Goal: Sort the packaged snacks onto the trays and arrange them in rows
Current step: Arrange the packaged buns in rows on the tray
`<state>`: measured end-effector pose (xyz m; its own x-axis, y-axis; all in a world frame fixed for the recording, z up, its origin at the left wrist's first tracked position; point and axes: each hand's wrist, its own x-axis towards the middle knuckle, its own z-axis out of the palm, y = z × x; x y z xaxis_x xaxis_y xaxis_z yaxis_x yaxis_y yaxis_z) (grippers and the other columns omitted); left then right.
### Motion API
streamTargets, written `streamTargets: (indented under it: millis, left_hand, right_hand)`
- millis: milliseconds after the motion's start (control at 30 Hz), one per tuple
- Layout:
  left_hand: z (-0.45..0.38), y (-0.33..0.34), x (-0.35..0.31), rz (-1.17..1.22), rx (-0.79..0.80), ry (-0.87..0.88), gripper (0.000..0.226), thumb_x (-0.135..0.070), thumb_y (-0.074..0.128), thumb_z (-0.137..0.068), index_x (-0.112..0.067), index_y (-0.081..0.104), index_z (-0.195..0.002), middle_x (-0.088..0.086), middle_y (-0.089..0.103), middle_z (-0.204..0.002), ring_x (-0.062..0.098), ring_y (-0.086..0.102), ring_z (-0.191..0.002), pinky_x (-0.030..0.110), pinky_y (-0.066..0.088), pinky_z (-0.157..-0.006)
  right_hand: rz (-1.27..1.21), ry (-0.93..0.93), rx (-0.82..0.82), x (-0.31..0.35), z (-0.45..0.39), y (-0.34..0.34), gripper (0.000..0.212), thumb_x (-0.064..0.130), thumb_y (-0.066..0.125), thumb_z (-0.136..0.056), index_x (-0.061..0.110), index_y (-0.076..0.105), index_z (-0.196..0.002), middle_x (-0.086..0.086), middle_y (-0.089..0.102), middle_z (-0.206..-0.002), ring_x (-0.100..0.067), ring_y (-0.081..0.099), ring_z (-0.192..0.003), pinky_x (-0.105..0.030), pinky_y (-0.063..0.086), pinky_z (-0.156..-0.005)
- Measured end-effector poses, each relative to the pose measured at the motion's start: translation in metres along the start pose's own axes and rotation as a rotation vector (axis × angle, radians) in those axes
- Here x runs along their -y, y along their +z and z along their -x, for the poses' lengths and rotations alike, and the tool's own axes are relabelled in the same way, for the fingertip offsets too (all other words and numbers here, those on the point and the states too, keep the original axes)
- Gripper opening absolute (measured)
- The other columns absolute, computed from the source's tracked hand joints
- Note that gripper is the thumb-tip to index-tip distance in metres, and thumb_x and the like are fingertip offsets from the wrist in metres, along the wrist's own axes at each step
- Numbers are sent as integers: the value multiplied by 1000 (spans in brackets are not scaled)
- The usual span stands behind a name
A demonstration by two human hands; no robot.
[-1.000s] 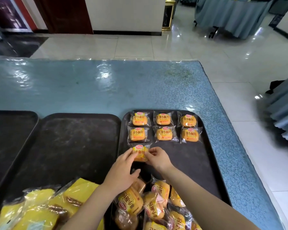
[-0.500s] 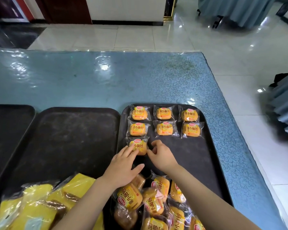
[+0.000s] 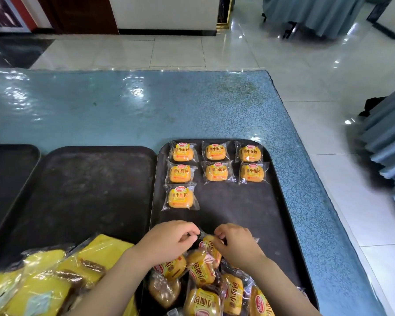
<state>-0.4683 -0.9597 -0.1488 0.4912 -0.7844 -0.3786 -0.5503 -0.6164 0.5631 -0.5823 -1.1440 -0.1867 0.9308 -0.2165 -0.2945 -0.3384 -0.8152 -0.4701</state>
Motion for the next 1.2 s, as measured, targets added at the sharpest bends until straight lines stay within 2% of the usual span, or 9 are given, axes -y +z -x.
streamTargets:
  millis: [100,167,267,333,567,667,900,1100,1200]
  left_hand:
    - [-2,4,-2,-33,50,-6,25,-44,47,-97,-42,61,-116,-24,62,-112,-4,55,-102,22,48,-89]
    - [-3,5,-2,-45,74,-11,27,-53,48,-92,-43,62,-113,-24,62,-109,-2,55,-100,25,49,-88]
    - [-4,5,-6,-87,100,5,42,-70,48,-82,-43,63,-110,-22,60,-103,1,55,-95,21,45,-79]
    - [-3,5,-10,-132,110,28,52,-77,47,-79,-40,63,-112,-19,59,-103,2,55,-94,23,46,-78]
    - [-5,12,-13,-217,118,67,45,-65,52,-85,-39,57,-121,-19,55,-121,5,48,-111,28,39,-97]
    - [-7,13,-13,-224,131,73,42,-60,54,-86,-38,56,-121,-18,54,-123,5,47,-114,30,37,-101]
    - [-7,14,-14,-177,138,51,32,-53,60,-87,-37,57,-115,-17,60,-113,4,48,-108,25,41,-92]
    - [-6,13,-13,-152,147,49,32,-52,60,-87,-36,57,-114,-17,60,-111,3,49,-105,23,43,-90]
    - [-4,13,-13,-140,128,47,31,-52,61,-86,-36,57,-112,-17,59,-110,3,49,-104,22,41,-88]
  right_hand:
    - [-53,-10,-21,-2,3,0,23,44,55,-93,27,66,-104,12,63,-100,-9,59,-91,-29,48,-90]
    - [-84,-24,-47,-4,4,0,16,40,60,-91,27,67,-97,14,63,-93,-8,59,-86,-29,49,-86]
    - [-123,-31,-135,-7,5,-3,11,35,67,-87,24,69,-86,15,62,-83,-7,58,-80,-29,49,-79]
    - [-129,-3,-224,-11,2,-8,10,32,70,-85,22,70,-81,14,64,-80,-9,58,-79,-28,47,-76]
    - [-172,260,-350,-32,-20,-25,13,36,64,-90,24,69,-86,9,66,-86,-12,63,-78,-31,51,-67]
    - [-175,318,-396,-39,-34,-28,14,37,62,-91,25,67,-86,9,67,-82,-14,64,-75,-28,47,-60]
    - [-236,383,-442,-40,-61,-32,12,33,63,-91,22,66,-87,2,70,-79,-21,65,-75,-26,39,-58]
    - [-231,340,-397,-39,-65,-27,19,41,61,-92,22,62,-95,4,69,-83,-19,66,-77,-26,42,-59]
    - [-241,347,-373,-41,-56,-29,30,46,60,-90,23,56,-109,7,62,-97,-17,62,-88,-31,49,-69]
